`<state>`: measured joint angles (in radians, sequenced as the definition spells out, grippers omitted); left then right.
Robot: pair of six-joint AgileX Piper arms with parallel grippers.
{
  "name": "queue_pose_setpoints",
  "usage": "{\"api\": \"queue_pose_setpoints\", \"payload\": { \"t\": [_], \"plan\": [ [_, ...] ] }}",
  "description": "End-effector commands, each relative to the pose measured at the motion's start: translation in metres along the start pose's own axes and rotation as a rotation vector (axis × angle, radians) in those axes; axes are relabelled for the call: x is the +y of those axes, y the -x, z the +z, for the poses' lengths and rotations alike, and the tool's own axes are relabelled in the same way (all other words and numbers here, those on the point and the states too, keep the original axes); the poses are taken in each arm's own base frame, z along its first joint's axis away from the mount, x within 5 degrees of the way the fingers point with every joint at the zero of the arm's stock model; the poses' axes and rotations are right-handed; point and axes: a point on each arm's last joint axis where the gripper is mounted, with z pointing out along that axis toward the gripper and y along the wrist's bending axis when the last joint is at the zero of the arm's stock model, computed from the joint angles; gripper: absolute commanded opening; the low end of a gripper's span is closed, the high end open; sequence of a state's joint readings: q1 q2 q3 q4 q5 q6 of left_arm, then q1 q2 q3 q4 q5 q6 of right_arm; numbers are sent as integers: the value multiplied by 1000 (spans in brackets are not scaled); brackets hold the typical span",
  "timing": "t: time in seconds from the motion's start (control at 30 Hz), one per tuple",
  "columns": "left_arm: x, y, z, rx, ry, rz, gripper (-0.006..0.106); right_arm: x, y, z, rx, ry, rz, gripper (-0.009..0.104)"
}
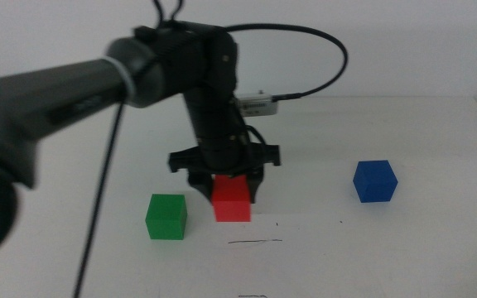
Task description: Stack red cubes first, then green, then blue cubes in a specific spot.
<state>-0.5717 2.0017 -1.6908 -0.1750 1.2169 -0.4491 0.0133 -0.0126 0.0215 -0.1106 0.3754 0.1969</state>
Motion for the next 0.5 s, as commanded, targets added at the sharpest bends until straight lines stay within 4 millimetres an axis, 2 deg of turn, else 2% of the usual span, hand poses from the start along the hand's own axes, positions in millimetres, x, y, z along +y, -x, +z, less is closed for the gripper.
{"api": "queue_pose_setpoints", "payload": {
  "t": [0.0, 0.23, 0.47],
  "plan": [
    [-16, 0, -23, -32, -35, 12, 11, 0, 7, -2, -78, 0, -21, 74],
    [-37, 12, 4, -11, -28, 12, 11, 0, 7, -2, -78, 0, -21, 74],
    [-33, 16, 19, 1, 7, 6, 11, 0, 7, -2, -78, 0, -21, 74]
  ]
}}
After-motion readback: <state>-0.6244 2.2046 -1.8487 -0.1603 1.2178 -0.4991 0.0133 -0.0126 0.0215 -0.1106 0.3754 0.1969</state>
